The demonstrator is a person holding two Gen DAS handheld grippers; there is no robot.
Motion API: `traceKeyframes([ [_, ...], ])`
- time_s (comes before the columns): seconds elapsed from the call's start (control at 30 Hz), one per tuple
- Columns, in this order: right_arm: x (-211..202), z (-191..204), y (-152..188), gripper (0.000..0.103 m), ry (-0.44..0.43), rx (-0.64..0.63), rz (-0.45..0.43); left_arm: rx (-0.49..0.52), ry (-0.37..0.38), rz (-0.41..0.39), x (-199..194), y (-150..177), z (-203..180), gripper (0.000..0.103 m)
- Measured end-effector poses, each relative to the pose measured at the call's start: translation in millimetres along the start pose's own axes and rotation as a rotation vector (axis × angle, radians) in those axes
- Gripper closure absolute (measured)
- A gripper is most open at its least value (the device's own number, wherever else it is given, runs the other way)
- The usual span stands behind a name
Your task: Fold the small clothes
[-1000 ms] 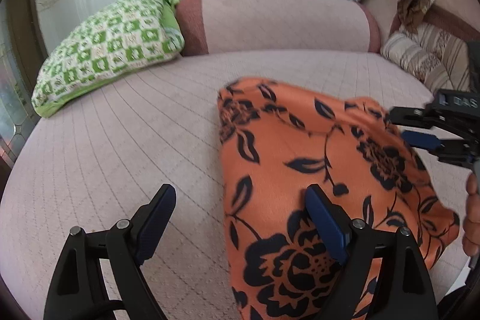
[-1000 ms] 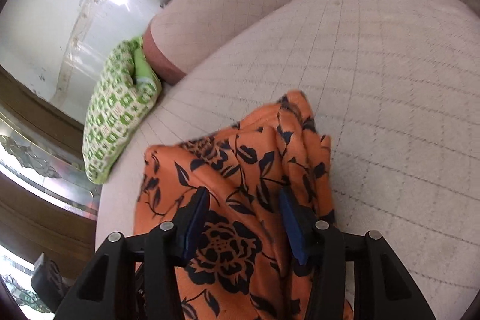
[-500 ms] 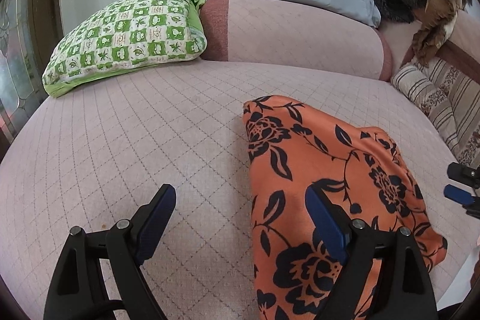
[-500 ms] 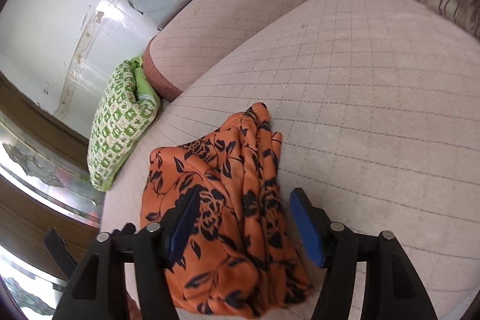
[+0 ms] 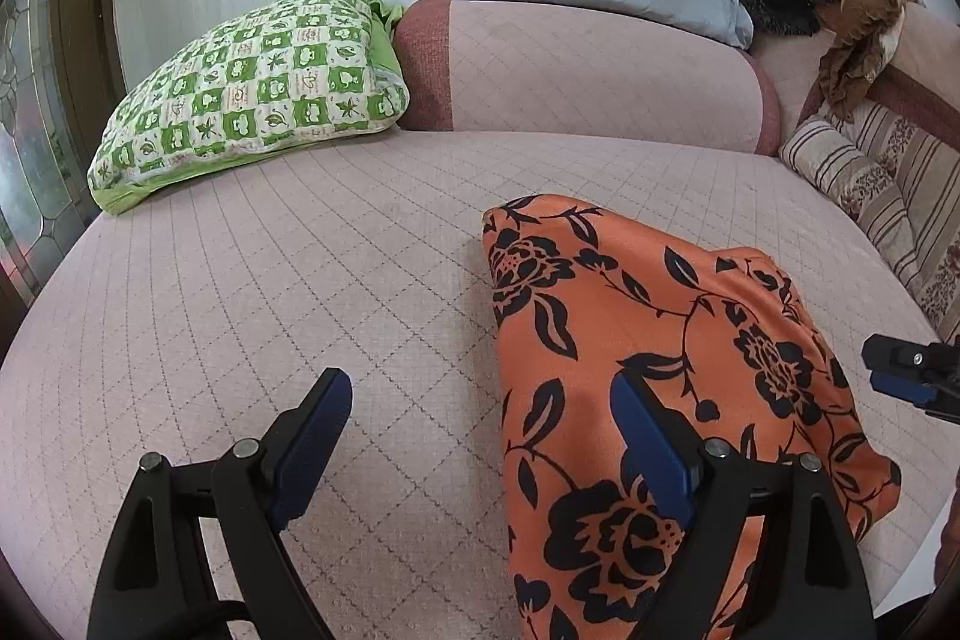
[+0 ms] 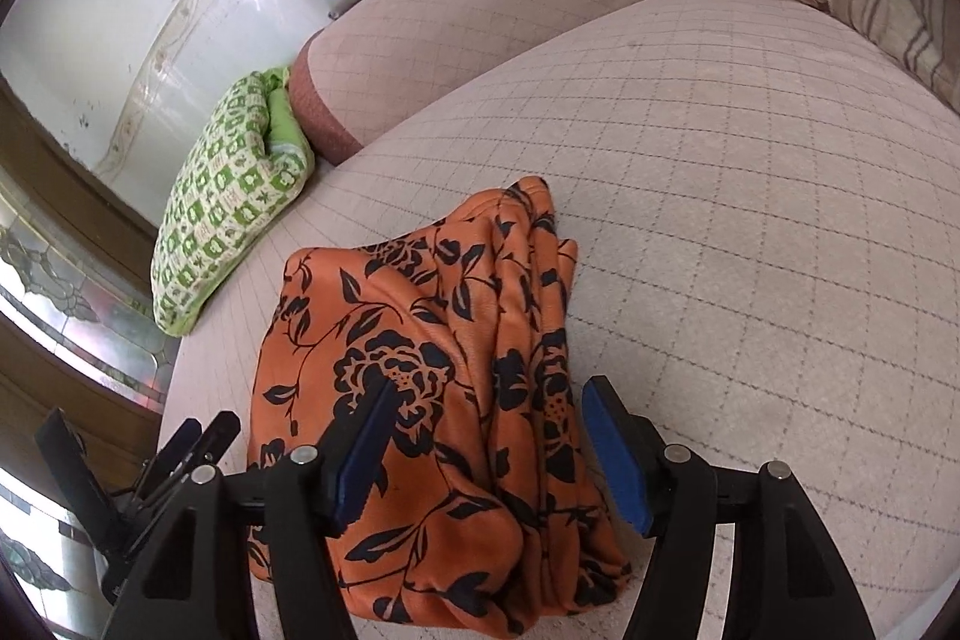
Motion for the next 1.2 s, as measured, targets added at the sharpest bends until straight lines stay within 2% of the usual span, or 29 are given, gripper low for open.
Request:
traceKeyframes([
  [0.2,7.1,4.0,-0.8,0.036,0.003,-0.027,0.003,0.0,0.004,0.001,2.0,-0.3,-1.9,0.015],
  [1.2,7.5,-9.0,-13.5,0.036,0.011,-0.002,-0.027,0.007,0.013,-0.001,2.8,-2.1,-7.1,0.015],
])
Point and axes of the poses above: each gripper's, at about its wrist camera, not at the fingertips, and x roughly the way its jaws point, z to its left, y to its underside, the point moved 3 cm from there along x, roughly the way its jaws point, and after that the axes turned 13 degrees about -z, right-handed, at the moved point
